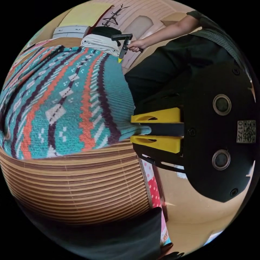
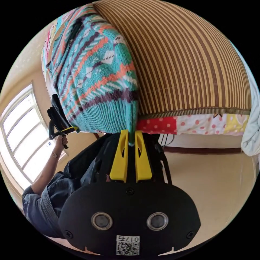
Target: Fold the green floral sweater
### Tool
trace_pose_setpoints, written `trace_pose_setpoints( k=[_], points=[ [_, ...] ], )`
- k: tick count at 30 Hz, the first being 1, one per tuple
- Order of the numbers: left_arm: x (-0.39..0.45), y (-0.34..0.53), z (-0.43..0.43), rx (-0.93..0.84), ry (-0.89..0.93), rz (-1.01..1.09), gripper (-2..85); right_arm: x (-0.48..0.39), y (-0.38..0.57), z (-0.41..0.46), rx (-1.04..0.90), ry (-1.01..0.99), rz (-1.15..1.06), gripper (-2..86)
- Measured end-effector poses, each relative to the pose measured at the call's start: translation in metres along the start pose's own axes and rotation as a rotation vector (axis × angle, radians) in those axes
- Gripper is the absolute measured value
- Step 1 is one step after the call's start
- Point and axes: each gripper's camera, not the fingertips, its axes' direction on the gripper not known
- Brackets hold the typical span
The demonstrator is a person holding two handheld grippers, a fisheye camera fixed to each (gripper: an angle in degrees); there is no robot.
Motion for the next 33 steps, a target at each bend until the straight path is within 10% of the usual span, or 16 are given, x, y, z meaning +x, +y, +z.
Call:
trace_pose_setpoints(
  k=[10, 15, 23, 33],
  points=[
    [-0.032, 0.092, -0.213, 0.157, 0.861, 0.583, 3.9, 0.037, 0.134, -0.165, 0.346, -1.000, -0.531, 2.3],
    [-0.046, 0.139, -0.244, 0.263, 1.213, 0.648, 4.1, 0.075, 0.184, -0.157, 0.553, -1.340, -0.382, 1.8],
    [-0.125, 0.061, -0.161, 0.584, 1.449, -0.223, 4.1, 0.116, 0.106, -0.136, 0.640, -1.237, 0.140, 1.8],
    [-0.131, -0.102, -0.225, 0.731, 1.244, -0.371, 4.3, 0.031, -0.078, -0.198, 0.578, -0.840, 0.118, 3.7]
  ],
)
